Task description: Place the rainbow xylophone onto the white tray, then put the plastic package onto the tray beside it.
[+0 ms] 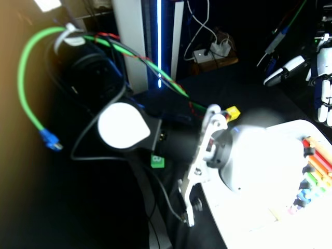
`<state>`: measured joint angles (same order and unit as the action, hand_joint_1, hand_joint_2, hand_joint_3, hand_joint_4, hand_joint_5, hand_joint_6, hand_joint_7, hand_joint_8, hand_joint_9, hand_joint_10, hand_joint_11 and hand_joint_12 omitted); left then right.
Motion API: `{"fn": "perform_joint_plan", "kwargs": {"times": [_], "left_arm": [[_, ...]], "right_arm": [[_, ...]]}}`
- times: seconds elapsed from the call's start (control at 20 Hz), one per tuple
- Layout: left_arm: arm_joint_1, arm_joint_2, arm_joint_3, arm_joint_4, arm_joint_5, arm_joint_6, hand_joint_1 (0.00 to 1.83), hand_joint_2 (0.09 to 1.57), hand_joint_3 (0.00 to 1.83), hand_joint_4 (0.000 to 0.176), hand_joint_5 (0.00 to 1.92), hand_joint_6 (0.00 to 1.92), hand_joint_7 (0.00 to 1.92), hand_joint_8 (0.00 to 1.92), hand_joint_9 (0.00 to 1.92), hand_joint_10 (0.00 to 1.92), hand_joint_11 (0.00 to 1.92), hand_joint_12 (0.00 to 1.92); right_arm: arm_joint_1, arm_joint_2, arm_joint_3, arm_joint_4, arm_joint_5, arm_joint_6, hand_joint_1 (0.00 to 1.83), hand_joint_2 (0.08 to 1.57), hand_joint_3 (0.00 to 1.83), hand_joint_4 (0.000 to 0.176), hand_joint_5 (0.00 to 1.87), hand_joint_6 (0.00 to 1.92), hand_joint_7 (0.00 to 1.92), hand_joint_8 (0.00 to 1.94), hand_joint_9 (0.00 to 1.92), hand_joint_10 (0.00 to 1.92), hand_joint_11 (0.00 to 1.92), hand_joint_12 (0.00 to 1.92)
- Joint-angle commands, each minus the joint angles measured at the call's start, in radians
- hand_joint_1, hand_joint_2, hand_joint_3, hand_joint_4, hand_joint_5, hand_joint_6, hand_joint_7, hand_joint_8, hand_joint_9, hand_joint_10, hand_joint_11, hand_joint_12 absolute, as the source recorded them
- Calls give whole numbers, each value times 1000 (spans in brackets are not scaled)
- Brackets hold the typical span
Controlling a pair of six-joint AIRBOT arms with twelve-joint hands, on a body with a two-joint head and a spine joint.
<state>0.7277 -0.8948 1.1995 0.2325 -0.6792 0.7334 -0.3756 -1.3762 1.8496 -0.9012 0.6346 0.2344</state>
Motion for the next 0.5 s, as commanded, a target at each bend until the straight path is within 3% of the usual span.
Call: {"fn": "perform_joint_plan", "kwargs": {"times": [0.0, 0.05, 0.1, 0.15, 0.2, 0.25, 0.3, 0.35, 0.45], "left_arm": [[-16, 4, 0, -30, -108, -2, 729, 655, 4, 0, 0, 0, 0, 0, 0, 0, 0, 0], [-15, 4, -1, -30, -108, -2, 731, 655, 4, 0, 0, 0, 0, 0, 0, 0, 0, 0], [-15, 4, -2, -30, -107, -2, 740, 655, 4, 0, 0, 0, 0, 0, 0, 0, 0, 0], [-14, 4, -3, -30, -106, -2, 743, 647, 0, 0, 0, 0, 0, 0, 0, 0, 0, 0], [-13, 4, -3, -30, -106, -3, 746, 633, 0, 0, 0, 0, 0, 0, 0, 0, 0, 0], [-10, 4, -4, -30, -106, -3, 757, 632, 0, 0, 0, 0, 0, 0, 0, 0, 0, 0], [-9, 4, -5, -30, -105, -3, 730, 638, 0, 0, 0, 0, 0, 0, 0, 0, 0, 0], [-9, 4, -5, -30, -103, -3, 730, 642, 0, 0, 0, 0, 0, 0, 0, 0, 0, 0], [-8, 3, -6, -30, -102, -3, 758, 648, 1, 0, 0, 0, 0, 0, 0, 0, 0, 0]], "right_arm": [[3, -1, 9, 68, 47, 11, 1274, 1116, 0, 0, 935, 790, 1056, 1117, 1224, 929, 1114, 1408], [-6, -3, 13, 68, 44, 17, 1273, 1113, 1, 0, 930, 831, 1058, 1100, 1168, 874, 1073, 1368], [-17, -5, 17, 68, 43, 26, 1261, 1152, 1, 0, 873, 860, 977, 1260, 1154, 1071, 1101, 1452], [-32, -6, 21, 68, 43, 37, 1255, 1148, 0, 0, 888, 1037, 936, 1174, 1107, 1331, 1119, 1606], [-40, -7, 24, 68, 43, 43, 1183, 1137, 0, 0, 926, 1035, 1007, 1297, 1147, 1546, 1189, 1735], [-60, -11, 33, 68, 43, 62, 1165, 1139, 1, 0, 927, 1044, 1015, 1326, 1141, 1580, 1179, 1775], [-72, -12, 37, 68, 43, 73, 1233, 1146, 0, 0, 899, 1074, 944, 1179, 1061, 1460, 1086, 1717], [-81, -12, 39, 68, 43, 79, 1252, 1151, 0, 0, 933, 815, 931, 1306, 964, 1284, 938, 1636], [-95, -16, 47, 68, 43, 87, 1245, 1179, 0, 0, 845, 883, 902, 1373, 921, 1161, 884, 1598]]}}
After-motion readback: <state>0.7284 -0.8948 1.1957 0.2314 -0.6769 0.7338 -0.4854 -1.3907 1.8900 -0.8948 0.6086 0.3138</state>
